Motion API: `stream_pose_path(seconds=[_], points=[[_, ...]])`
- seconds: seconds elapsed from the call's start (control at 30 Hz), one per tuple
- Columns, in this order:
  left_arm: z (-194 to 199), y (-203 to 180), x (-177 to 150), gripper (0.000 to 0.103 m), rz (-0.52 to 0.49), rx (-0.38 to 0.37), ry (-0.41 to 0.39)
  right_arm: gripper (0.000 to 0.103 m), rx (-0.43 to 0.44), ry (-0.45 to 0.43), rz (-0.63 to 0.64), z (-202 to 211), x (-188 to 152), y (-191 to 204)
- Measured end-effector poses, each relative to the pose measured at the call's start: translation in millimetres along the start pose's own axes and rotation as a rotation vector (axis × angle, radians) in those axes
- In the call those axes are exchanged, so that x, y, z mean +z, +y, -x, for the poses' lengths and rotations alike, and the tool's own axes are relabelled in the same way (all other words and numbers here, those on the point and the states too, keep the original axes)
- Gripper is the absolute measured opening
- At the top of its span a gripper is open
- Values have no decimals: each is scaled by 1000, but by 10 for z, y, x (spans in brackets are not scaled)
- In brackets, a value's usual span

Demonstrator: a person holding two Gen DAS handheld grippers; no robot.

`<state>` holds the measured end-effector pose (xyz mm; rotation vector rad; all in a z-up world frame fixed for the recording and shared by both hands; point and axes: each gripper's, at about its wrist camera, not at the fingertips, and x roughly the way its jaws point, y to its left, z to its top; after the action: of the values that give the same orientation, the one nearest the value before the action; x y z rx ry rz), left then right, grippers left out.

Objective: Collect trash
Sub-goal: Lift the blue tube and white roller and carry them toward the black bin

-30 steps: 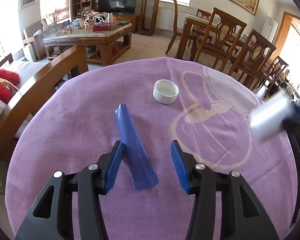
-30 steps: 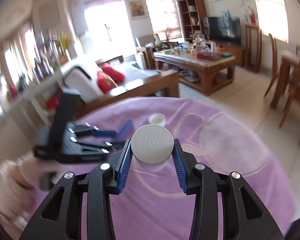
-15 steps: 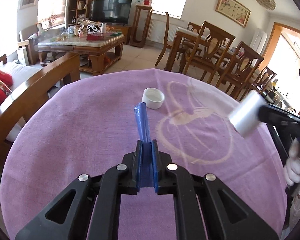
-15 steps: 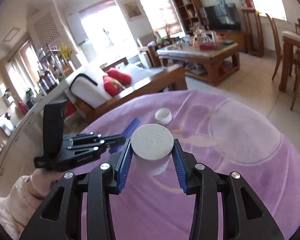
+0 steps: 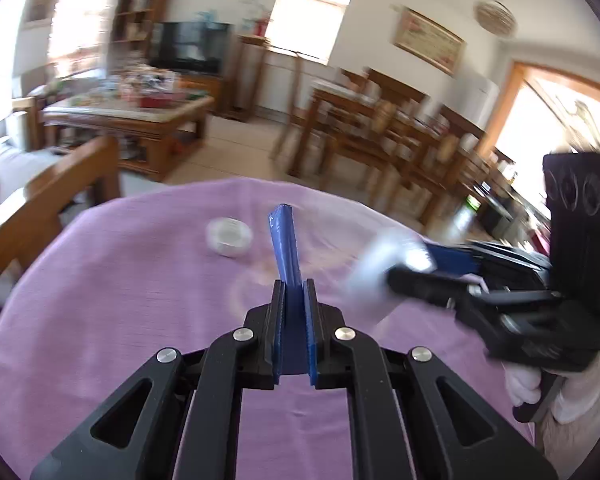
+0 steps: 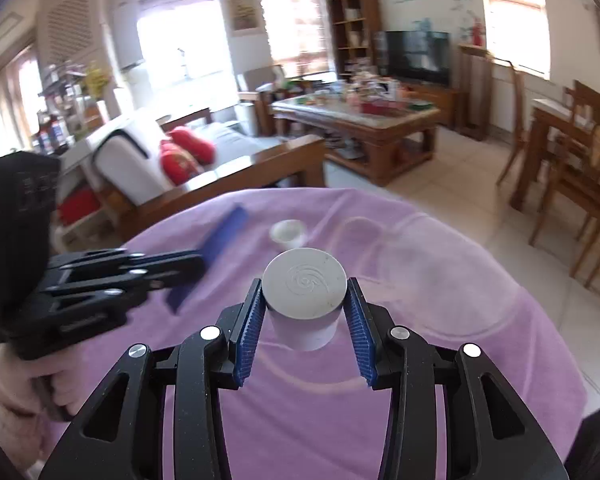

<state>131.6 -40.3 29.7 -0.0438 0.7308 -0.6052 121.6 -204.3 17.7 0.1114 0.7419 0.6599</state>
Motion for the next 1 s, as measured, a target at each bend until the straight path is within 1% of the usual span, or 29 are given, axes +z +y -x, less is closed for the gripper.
stream_pose_path(seconds=[0.03,0.07,0.1,0.13,0.17,0.2,0.23,0.3,0.4,0.43,0.47,0.5,0.53,0.57,0.6,0.63,0.7,0.73,0.77,0.8,0.83,0.87,0.9,0.93,0.97,1.0], points=[[-7,-88,-20,9,-56,21,7,41,-23,-4,-18,-4,1,-2],[-9,-116,-30,9,-62,-6,11,40,-98,-22,0,13,11,4],[12,-83,-30,9,-35,-13,-1,40,-184,-34,18,29,9,-10],[45,-11,-19,9,2,-5,-14,40,-184,-39,-12,55,33,-64],[79,74,-8,9,34,5,-28,40,-157,-36,-48,83,21,-120],[104,146,-7,9,56,8,-34,40,-158,-36,-46,114,0,-123],[115,188,-19,9,64,11,-34,40,-185,-37,-22,146,-20,-87],[123,237,0,9,61,24,-33,40,-154,-39,-31,193,-37,-75],[113,179,-21,9,51,15,-32,40,-165,-55,-27,234,5,-86],[102,158,-22,9,44,16,-32,40,-137,-69,-40,245,27,-131],[88,147,-18,9,45,12,-32,40,-83,-94,-61,281,38,-154],[98,159,-44,9,48,11,-33,40,-119,-98,-53,272,59,-132],[85,169,-44,9,53,17,-36,40,-217,-84,1,290,58,-76],[85,202,-33,9,65,19,-40,40,-270,-75,37,302,56,-47],[94,236,-27,9,79,23,-46,40,-271,-70,18,303,46,-68],[103,265,-25,9,89,33,-53,40,-294,-67,4,314,50,-111],[150,316,-18,9,113,57,-75,40,-381,-69,26,309,38,-131],[166,327,-16,9,122,61,-83,40,-387,-60,29,278,34,-137],[155,318,-1,9,129,37,-83,40,-345,-49,31,241,18,-97],[108,249,10,9,111,3,-63,40,-220,-40,27,200,-5,-18],[51,127,2,9,65,-19,-34,40,-76,-28,5,152,-17,32],[1,-37,-16,8,-8,11,-11,41,-48,-29,-14,129,-29,94],[-8,-110,-25,8,-42,5,-7,40,-108,-44,22,124,-29,153],[5,-105,-24,8,-28,-17,-9,40,-163,-60,42,132,-21,166],[30,-43,-18,8,8,-21,-18,40,-192,-65,24,152,-9,118],[71,56,-3,8,46,-8,-35,40,-190,-63,-13,181,-2,43]])
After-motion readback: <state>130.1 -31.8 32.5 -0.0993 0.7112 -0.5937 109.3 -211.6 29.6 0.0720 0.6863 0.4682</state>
